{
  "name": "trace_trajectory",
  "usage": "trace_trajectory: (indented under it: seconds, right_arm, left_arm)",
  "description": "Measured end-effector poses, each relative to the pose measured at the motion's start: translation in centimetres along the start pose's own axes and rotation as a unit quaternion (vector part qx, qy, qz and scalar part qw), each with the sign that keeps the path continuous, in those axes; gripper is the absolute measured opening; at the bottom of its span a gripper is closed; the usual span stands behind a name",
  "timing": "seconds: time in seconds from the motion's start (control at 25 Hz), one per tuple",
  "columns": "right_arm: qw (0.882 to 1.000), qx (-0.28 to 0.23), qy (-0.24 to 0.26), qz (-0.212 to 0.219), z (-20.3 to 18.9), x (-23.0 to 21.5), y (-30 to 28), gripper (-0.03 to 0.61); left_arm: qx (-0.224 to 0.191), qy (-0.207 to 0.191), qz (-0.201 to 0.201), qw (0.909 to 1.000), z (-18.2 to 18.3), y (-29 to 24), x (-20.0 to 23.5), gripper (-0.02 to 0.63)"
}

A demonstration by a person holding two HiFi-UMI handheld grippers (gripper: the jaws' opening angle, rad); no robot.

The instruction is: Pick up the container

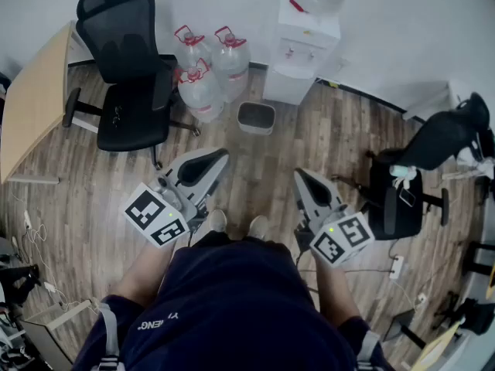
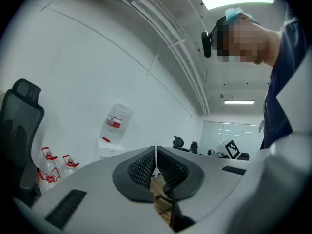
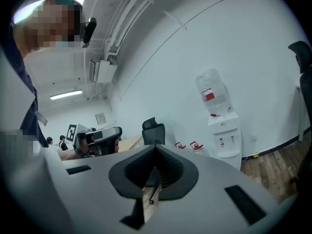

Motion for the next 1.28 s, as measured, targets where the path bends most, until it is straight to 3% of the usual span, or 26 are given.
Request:
trace_trajectory:
  seconds: [0.48, 0.92, 1.28]
  right_arm:
    - [1.0, 0.009, -0.024, 0.01, -0.7, -2.1, 0.8, 0.015]
    - [0.999, 0.013, -0.024, 0.027, -0.2, -6.3, 3.2, 0.015]
    - [0.999, 0.021, -0.024, 0.031, 0.8, -10.0, 0.5, 0.015]
  left_arm:
    - [0.007, -0.002, 0.011, 0.9999, -1.2, -1.4, -0.7, 0.035]
    - [-0.002, -0.011, 0.044, 0.999, -1.9, -4.0, -2.4, 0.035]
    - [-0.003, -0.004, 0.058, 0.9983, -2.0, -7.3, 0.6, 0.035]
Point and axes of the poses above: the fingertips, and each gripper's own axes: y backward along the fingers, x to its left, z out of its top, the point moved 2 cm from there along y, backward along the fingers, and after that the axes turned 1 degree about -x, right-handed, at the moved point
